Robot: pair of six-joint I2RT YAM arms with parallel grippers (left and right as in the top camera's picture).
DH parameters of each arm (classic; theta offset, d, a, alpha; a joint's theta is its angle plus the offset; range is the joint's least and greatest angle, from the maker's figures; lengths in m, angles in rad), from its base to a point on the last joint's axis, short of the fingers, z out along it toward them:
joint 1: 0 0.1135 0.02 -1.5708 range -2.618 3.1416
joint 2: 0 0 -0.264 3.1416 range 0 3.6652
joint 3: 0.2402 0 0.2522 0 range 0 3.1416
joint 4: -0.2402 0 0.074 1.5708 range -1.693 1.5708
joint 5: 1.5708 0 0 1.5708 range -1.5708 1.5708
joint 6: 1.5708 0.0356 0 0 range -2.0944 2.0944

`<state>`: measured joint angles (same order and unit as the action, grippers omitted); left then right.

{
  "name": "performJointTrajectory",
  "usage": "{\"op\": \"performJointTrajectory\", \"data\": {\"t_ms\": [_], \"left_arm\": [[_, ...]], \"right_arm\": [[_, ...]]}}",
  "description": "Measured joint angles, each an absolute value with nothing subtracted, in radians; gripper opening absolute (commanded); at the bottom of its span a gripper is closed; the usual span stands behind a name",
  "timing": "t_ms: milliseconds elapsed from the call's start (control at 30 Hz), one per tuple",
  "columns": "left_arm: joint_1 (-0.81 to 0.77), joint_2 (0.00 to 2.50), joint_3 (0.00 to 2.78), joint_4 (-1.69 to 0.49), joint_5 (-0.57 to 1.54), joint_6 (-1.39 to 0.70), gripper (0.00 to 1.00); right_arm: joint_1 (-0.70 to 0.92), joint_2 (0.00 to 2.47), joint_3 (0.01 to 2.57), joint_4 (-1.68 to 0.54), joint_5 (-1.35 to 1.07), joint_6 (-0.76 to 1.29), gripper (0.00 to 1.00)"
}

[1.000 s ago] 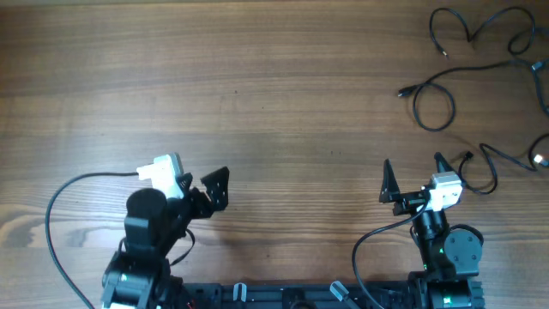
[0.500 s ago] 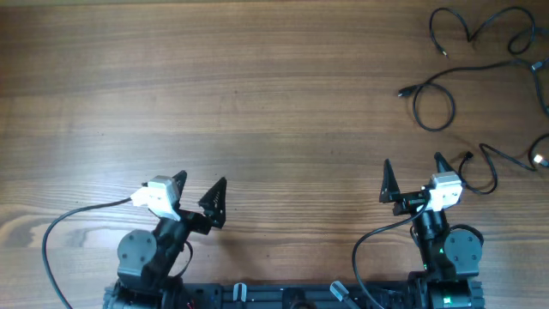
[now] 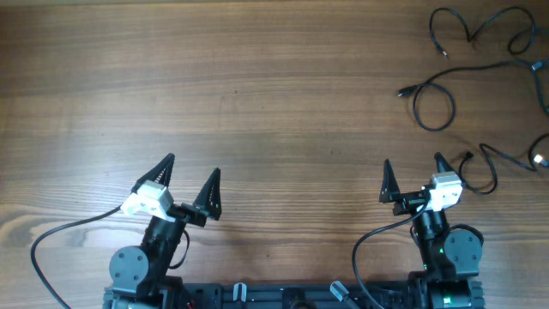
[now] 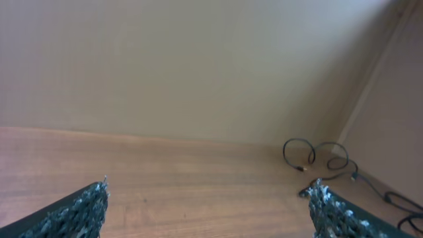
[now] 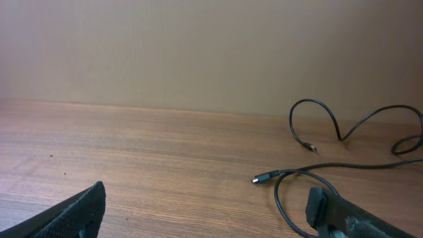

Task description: Untangle cables

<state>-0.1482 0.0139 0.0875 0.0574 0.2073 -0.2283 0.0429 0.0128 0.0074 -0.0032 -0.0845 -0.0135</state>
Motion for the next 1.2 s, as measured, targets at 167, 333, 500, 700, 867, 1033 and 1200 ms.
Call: {"op": "performJointTrajectory", "data": {"t_ms": [167,333,500,700,867,1033,1200], "left_arm": [[-0.148,0.014,0.031,0.201,0.207,-0.177,1.0],[-0.149,0.014,0.015,0.166,0.193,-0.098,1.0],[-0.148,0.014,0.009,-0.065,0.099,-0.073,1.0],[-0.097,0.014,0.009,-0.07,0.041,-0.081,1.0],[-0.077,0.014,0.009,-0.071,0.038,-0.063,1.0],[-0.077,0.014,0.009,-0.071,0.043,-0.053,1.0],[-0.077,0.014,0.009,-0.071,0.042,-0.052,1.0]], "right_arm": [[0.043,0.013,0.007,-0.003,-0.084,-0.014,1.0],[0.043,0.013,0.007,-0.003,-0.084,-0.014,1.0],[0.043,0.013,0.007,-0.003,-0.084,-0.014,1.0],[0.043,0.013,0.007,-0.003,-0.084,-0.014,1.0],[0.043,0.013,0.007,-0.003,-0.084,-0.014,1.0],[0.043,0.013,0.007,-0.003,-0.084,-0.014,1.0],[0.043,0.013,0.007,-0.003,-0.084,-0.014,1.0]]}}
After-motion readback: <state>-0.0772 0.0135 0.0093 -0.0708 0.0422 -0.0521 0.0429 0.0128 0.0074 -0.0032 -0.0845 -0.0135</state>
